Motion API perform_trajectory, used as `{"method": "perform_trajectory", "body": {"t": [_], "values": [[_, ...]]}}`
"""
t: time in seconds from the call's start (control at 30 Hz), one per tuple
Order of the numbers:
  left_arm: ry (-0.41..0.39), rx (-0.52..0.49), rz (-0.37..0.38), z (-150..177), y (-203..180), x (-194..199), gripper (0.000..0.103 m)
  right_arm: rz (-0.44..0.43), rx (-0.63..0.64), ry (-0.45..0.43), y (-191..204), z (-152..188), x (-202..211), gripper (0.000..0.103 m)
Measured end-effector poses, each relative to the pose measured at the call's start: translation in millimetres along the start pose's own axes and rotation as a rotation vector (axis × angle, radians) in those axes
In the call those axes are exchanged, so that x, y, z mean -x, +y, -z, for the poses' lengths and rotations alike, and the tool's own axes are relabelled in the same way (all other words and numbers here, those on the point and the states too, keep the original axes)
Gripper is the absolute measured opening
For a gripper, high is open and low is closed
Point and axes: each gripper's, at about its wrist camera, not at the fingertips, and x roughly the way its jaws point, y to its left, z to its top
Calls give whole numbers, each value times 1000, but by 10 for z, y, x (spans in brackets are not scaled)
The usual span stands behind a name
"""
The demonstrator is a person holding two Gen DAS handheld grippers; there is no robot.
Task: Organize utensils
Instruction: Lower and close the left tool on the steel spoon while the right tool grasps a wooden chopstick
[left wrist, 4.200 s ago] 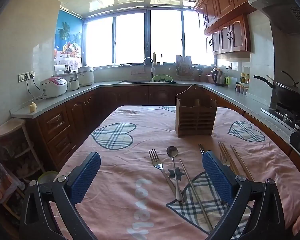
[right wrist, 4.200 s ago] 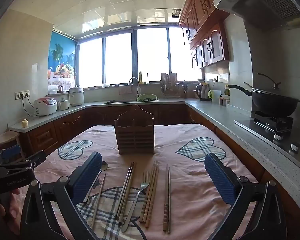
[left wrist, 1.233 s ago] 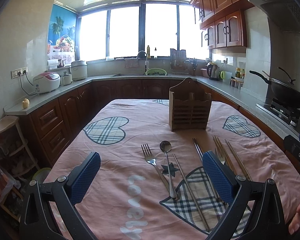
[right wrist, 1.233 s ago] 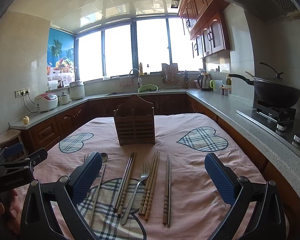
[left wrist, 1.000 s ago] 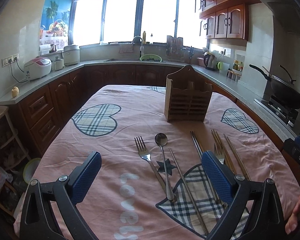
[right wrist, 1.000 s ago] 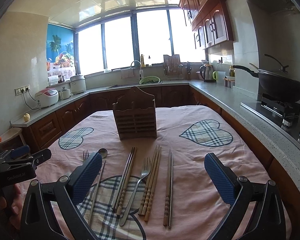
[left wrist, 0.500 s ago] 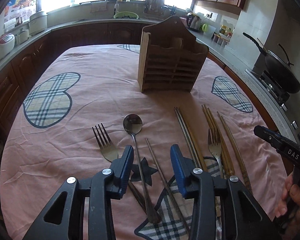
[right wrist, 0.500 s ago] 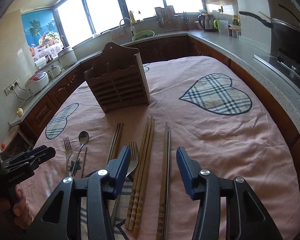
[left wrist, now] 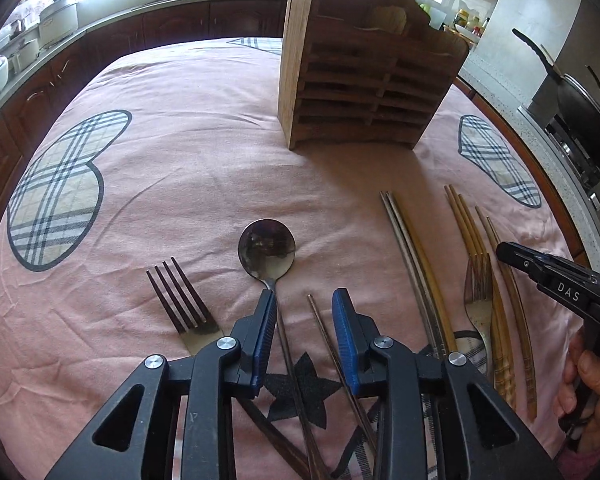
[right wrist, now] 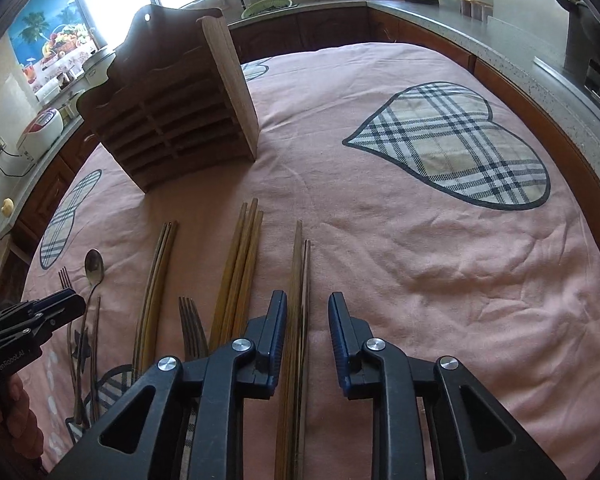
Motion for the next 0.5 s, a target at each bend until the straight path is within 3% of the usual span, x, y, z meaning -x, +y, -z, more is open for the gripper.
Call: {"method": "perform_trajectory", "body": {"t": [0.13,0.5], "values": [[17,-6,-31,-50,-89,-282,22,-2,20,17,9,-47,-44,19],[21,-39,-43,-103,-132,-399,18,1,47,32,17,-225,-172,13]]}}
